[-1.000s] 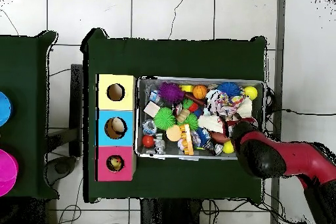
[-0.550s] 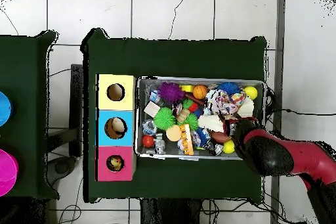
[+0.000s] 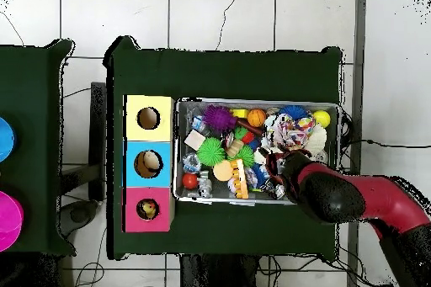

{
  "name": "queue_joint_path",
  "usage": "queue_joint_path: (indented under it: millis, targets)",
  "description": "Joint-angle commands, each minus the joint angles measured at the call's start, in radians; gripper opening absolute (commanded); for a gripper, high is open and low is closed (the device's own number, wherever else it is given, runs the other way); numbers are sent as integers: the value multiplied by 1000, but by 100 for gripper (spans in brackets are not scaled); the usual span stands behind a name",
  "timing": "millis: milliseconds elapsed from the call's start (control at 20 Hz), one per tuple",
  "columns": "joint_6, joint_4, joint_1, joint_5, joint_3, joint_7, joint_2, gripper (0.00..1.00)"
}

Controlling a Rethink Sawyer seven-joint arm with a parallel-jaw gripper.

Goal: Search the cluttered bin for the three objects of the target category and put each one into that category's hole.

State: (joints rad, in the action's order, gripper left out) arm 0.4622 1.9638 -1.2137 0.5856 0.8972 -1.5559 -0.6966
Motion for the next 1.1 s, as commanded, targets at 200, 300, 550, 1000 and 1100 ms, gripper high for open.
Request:
queue_joint_path:
  millis: [200, 300, 550, 1000, 1100]
  targets:
    - [2, 114, 56, 3, 8, -8, 40, 100]
    - [-30, 120, 103, 41, -32, -42, 18, 100]
    - [-151, 149, 232, 104, -149, -172, -16, 100]
    - [-325, 63, 382, 194, -342, -154, -7, 100]
    - [-410, 36, 422, 240, -408, -144, -31, 100]
